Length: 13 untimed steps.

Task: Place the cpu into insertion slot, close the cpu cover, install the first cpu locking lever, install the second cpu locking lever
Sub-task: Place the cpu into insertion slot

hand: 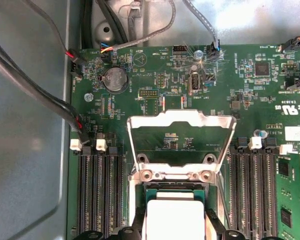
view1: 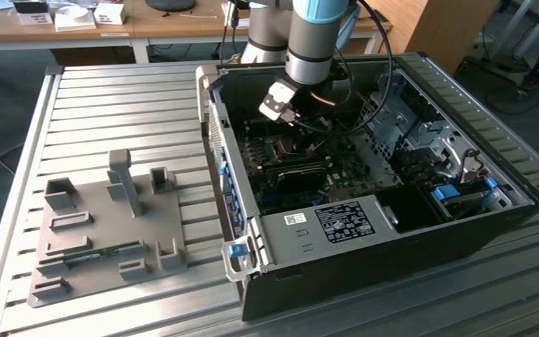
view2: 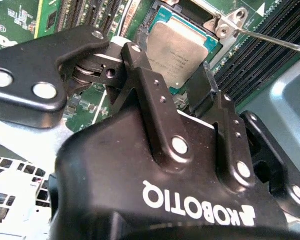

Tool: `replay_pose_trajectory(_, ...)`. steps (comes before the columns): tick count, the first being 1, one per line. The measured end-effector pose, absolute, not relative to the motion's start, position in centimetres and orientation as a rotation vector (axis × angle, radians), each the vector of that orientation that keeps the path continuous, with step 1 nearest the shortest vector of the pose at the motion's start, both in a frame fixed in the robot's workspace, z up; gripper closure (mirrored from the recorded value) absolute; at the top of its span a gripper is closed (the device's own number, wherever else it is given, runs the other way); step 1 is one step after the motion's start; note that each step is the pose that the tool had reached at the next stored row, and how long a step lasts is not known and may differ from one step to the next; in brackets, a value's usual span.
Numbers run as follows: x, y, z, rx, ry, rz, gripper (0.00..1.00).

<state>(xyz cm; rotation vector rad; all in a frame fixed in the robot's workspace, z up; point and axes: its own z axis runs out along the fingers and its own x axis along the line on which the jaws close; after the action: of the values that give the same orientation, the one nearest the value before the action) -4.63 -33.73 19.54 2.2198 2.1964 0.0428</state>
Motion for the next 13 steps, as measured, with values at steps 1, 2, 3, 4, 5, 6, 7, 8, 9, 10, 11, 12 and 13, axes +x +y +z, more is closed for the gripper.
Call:
replay_pose_trajectory(1, -4.62, -33.73, 19.54, 2.220, 2.196, 0.043, 0.46)
replay_pose_trajectory(2, -4.61, -33.74, 19.54, 2.220, 2.196, 0.043, 0.46)
replay_pose_trajectory(3, -4.58, -33.74, 19.53, 2.220, 2.197, 0.043, 0.46)
replay_pose_trajectory(4, -4.57, -33.73, 19.53, 2.220, 2.196, 0.043, 0.46)
replay_pose_trajectory(5, -4.55, -33.73, 19.52, 2.220, 2.196, 0.043, 0.46)
replay_pose_trajectory(6, -4.53, -33.73, 19.52, 2.220, 2.196, 0.043, 0.46)
replay_pose_trajectory(7, -4.52, -33.73, 19.52, 2.220, 2.196, 0.043, 0.46)
replay_pose_trajectory(8, -4.52, -33.73, 19.52, 2.220, 2.196, 0.043, 0.46)
replay_pose_trajectory(9, -4.51, -33.73, 19.52, 2.220, 2.196, 0.043, 0.46)
replay_pose_trajectory(10, -4.51, -33.73, 19.52, 2.220, 2.196, 0.043, 0.46)
replay_pose_trajectory(11, -4.50, -33.73, 19.51, 2.220, 2.196, 0.043, 0.46)
replay_pose_trajectory(12, -4.50, -33.73, 19.49, 2.220, 2.196, 0.043, 0.46)
replay_pose_trajectory(13, -4.50, -33.73, 19.48, 2.220, 2.196, 0.043, 0.46)
